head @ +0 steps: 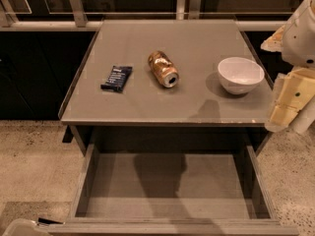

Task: Place orange can into top drawer

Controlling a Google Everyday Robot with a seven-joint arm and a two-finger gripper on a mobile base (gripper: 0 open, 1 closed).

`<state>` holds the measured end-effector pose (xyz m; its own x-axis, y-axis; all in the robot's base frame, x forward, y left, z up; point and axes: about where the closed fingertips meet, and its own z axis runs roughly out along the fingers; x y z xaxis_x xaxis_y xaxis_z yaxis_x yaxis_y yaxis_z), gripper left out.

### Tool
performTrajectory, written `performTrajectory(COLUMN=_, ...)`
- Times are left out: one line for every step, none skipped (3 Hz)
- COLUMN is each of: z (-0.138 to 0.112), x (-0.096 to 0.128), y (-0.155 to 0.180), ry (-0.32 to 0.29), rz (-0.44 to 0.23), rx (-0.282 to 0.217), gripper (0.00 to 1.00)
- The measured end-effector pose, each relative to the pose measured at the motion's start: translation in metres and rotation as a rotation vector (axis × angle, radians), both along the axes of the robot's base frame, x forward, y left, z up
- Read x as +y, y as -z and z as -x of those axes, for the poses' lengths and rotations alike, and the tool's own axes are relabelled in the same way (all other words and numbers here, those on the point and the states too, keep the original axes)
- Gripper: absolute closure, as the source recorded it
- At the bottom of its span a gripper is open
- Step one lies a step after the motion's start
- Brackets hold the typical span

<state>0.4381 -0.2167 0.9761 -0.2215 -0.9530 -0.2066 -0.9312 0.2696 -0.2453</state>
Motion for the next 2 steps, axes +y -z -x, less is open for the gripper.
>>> performTrajectory(z=-0.002, x=0.000, y=-0.002, ry=0.000, rz=-0.005, rx=-0.011, gripper=0.00)
performTrajectory(z=-0.030, x=0.001, y=-0.003, ry=0.016, rz=-0.071, rx=-0.055, gripper=0.00)
